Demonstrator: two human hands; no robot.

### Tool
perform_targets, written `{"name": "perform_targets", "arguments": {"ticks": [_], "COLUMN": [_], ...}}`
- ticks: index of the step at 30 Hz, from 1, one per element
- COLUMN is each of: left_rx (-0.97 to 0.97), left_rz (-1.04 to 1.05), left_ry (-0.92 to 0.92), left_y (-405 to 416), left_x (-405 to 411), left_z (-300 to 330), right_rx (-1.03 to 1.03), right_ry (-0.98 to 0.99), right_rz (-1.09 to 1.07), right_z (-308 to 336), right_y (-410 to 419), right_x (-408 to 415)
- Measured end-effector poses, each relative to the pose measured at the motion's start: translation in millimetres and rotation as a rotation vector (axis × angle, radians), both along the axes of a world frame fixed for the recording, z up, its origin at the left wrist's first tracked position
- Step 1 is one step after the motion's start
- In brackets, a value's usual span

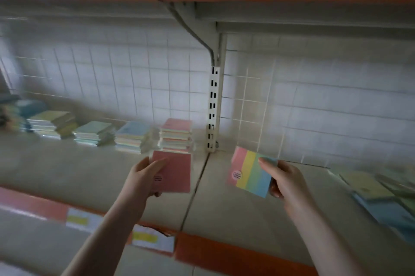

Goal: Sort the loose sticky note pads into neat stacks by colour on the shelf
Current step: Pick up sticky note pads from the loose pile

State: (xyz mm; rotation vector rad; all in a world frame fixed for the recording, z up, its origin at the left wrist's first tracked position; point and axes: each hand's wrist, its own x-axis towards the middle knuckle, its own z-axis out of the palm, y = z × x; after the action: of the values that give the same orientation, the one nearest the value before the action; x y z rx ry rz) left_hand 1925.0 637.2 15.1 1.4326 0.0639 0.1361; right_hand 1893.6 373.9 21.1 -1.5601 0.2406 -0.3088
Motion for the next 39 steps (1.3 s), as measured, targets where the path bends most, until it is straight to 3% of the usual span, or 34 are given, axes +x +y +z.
{"name": "perform_targets", "arguments": {"ticks": [8, 21, 39], "left_rx": [0.036, 0.243, 0.519], "left_rz": [0.01, 0.063, 0.166], "left_ry": [0.029, 0.048, 0.162], "left_y": [51, 9, -9], "left_x": [36, 138, 183], "left_z": [22, 86, 43], "right_rx": [0.008, 0.043, 0.079], "right_ry": [0.078, 0.102, 0.097], "right_rz": [-0.03, 0.031, 0.022], "right_z": [6, -16, -17], "right_y": [51, 58, 48], "right_x": [34, 76, 79]}}
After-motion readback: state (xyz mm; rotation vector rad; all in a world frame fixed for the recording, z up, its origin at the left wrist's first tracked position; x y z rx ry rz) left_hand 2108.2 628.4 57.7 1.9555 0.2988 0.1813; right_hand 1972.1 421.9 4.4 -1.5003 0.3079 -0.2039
